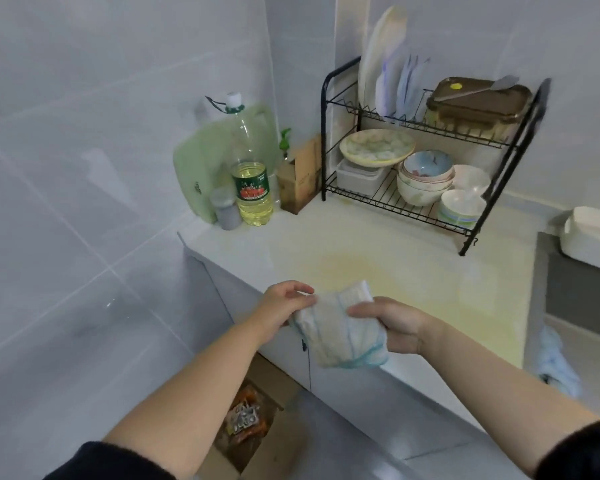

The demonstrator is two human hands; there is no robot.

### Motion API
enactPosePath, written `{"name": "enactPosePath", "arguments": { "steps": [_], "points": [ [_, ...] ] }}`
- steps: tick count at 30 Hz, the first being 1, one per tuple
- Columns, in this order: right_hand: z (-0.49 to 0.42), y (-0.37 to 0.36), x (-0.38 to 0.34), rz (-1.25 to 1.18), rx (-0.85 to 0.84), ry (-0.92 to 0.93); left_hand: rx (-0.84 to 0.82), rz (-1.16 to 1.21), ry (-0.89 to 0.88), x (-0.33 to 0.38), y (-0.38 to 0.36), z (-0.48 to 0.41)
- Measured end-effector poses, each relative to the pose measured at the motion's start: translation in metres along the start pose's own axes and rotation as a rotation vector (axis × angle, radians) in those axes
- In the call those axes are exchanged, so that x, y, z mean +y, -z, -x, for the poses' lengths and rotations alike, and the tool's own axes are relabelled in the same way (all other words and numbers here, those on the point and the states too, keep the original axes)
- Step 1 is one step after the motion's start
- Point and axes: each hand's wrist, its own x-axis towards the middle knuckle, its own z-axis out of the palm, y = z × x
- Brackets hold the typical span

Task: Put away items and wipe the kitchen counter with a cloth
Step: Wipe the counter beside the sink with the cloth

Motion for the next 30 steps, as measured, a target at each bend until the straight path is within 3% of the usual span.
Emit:
{"name": "enactPosePath", "arguments": {
  "steps": [4,8,11,14,20,30],
  "points": [
    [-0.054,-0.017,-0.037,0.139,0.088,0.090,0.207,-0.224,-0.040,-0.022,0.063,-0.041],
    [-0.100,-0.058,-0.085,0.783,0.297,0.375,0.314,-0.458,-0.096,-0.047,0.130,-0.084],
    [-0.141,-0.086,-0.093,1.242,0.242,0.411,0.502,-0.316,-0.082,-0.062,0.165,-0.119],
    [-0.180,-0.092,-0.069,1.571,0.145,0.205,0.612,0.027,0.002,-0.067,0.181,-0.148],
    [-0.244,-0.084,-0.023,1.725,0.320,0.046,0.568,0.236,0.147,-0.075,0.203,-0.171],
    [-0.339,-0.149,-0.052,1.793,0.357,0.173,0.515,0.410,0.274,-0.084,0.225,-0.184]
  ]
}}
